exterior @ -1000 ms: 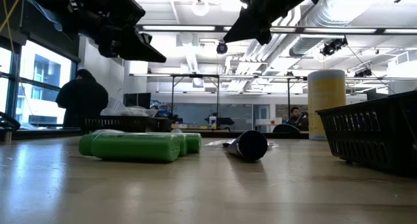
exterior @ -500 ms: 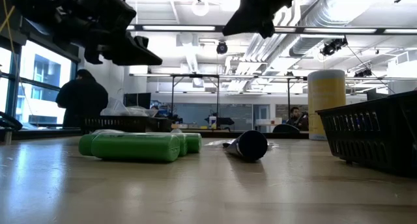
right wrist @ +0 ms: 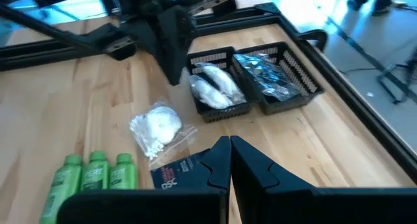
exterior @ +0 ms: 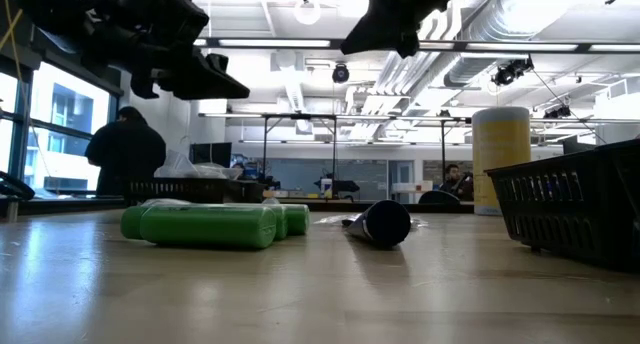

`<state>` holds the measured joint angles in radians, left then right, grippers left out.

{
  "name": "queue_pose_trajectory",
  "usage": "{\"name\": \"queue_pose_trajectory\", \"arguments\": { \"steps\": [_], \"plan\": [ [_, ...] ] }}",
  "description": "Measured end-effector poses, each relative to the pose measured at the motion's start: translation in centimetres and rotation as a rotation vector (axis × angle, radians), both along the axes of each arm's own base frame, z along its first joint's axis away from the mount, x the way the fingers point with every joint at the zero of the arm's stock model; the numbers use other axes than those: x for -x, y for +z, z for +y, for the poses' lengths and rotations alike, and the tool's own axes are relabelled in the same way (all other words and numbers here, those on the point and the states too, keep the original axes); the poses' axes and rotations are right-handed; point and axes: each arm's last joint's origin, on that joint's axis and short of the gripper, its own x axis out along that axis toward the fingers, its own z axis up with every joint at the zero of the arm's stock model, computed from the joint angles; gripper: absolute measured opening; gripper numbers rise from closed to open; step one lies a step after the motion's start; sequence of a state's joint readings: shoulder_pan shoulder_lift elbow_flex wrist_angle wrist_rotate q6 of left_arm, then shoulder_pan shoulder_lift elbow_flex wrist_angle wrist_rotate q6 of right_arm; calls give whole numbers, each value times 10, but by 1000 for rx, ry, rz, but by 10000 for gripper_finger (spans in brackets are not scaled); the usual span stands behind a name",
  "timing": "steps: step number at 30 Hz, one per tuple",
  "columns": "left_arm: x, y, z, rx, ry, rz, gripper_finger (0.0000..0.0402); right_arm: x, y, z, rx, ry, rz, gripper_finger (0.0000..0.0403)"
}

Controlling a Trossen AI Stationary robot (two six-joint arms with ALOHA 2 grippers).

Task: Pick & Place Travel size toiletries
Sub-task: Put the blue shave cream into the middle bottom black basket

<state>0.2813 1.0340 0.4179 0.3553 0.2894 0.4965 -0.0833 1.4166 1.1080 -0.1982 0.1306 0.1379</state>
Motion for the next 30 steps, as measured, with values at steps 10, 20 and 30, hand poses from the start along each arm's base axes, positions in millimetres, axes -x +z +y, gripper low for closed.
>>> {"name": "queue_pose_trajectory", "arguments": {
  "steps": [10, 20, 30],
  "plan": [
    [1, -4, 3, 34, 142, 108, 1, -10, -20, -28, -6, 11, 56, 2],
    [-7, 8, 7, 53, 209, 287, 0, -15, -21, -30, 32, 129, 34, 2],
    [-18, 9, 2, 46, 165, 362, 0, -12, -33, -35, -20, 174, 18, 2]
  ]
}}
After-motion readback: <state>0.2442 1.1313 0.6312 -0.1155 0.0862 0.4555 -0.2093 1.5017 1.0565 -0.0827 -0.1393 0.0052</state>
